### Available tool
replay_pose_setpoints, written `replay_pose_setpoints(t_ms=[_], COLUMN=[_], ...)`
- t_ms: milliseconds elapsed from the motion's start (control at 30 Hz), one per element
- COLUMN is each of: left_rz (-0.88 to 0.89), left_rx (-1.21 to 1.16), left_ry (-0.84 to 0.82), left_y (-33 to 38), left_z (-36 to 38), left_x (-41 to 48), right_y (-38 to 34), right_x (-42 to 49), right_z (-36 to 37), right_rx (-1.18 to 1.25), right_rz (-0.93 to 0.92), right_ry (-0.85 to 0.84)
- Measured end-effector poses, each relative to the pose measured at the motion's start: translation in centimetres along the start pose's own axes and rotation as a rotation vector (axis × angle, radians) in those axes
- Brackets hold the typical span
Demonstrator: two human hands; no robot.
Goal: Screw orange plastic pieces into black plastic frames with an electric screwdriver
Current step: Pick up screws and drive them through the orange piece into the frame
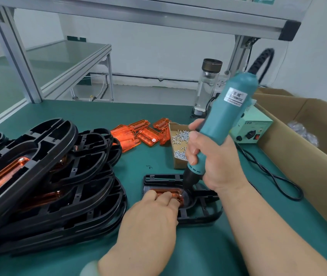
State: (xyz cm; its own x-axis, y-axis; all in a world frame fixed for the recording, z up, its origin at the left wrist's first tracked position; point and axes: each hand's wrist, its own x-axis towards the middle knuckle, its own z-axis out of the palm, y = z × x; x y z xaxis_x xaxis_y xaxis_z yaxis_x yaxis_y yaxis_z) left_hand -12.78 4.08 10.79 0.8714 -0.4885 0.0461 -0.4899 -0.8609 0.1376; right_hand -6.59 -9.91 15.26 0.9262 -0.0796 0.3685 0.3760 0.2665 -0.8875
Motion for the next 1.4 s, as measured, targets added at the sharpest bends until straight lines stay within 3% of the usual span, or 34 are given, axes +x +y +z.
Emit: replay_pose_setpoints(t_ms=[133,300,533,733,967,1400], left_rz=[0.009,0.027,0.019,0.028,0.011,-0.007], left_rx=[0.026,0.033,0.039,0.042,0.03,0.009], left_ry=[-0.005,-0.002,-0.001,0.0,0.004,-0.016], left_y=[0.1,-0.1,0.0,-0.3,-0.1,0.0], left_z=[0.1,0.1,0.2,0.4,0.2,0.1], left_x=[0.1,0.1,0.2,0.2,0.2,0.3], right_y=[-0.2,-0.1,0.6,0.0,0.1,-0.1], right_x=[0.4,0.7,0.2,-0.4,-0.8,-0.8], right_z=[0.3,0.5,1.0,0.5,0.7,0.3], right_rx=[0.039,0.072,-0.104,-0.017,-0.049,-0.001], right_rz=[0.062,0.096,-0.032,-0.027,-0.066,-0.063], right_ry=[-0.251,-0.41,-0.054,-0.239,-0.103,-0.101])
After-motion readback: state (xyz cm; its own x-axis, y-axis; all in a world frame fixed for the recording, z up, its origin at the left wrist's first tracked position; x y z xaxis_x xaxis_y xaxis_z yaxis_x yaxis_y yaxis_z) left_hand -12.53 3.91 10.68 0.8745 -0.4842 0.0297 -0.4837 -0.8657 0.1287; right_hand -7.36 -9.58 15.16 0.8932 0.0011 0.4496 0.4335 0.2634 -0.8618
